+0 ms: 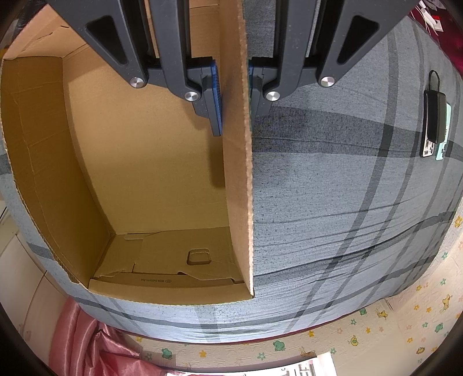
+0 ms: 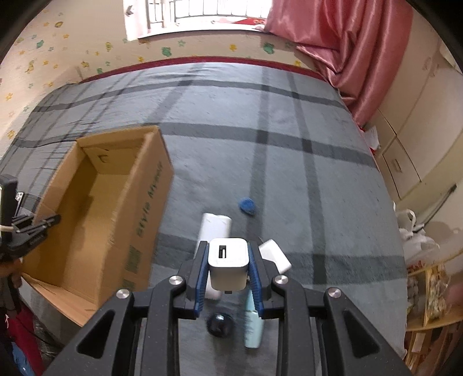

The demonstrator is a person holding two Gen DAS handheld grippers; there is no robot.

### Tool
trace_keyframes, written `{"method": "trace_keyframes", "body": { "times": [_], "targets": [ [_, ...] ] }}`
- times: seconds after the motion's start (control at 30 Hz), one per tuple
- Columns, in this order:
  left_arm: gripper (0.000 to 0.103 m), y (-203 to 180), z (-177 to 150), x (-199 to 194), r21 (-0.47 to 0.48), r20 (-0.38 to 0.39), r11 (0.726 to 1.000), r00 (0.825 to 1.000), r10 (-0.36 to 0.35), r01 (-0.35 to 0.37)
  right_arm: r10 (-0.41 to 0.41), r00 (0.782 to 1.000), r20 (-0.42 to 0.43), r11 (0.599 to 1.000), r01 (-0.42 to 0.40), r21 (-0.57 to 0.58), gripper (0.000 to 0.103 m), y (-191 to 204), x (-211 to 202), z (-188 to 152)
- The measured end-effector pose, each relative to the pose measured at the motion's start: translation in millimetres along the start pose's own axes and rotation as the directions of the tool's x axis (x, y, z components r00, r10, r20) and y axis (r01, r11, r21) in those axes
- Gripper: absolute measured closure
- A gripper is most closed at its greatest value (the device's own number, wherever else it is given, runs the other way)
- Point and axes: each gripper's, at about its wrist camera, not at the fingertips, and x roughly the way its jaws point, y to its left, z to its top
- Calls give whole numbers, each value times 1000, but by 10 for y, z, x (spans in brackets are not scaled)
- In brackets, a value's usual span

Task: Organize rigid objects
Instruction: 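Lift the cube charger with the right gripper and carry it over the box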

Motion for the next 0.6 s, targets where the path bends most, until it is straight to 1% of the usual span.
{"method": "trace_keyframes", "body": {
  "times": [0.33,0.6],
  "targets": [
    [89,2,8,0,0,-2,1000,1000,2,-2,86,996,25,994,-84,-71,76,592,-6,309],
    [89,0,12,14,3,-7,1000,1000,5,-5,150,989,19,983,-147,-111,76,1051,94,454]
  ]
}}
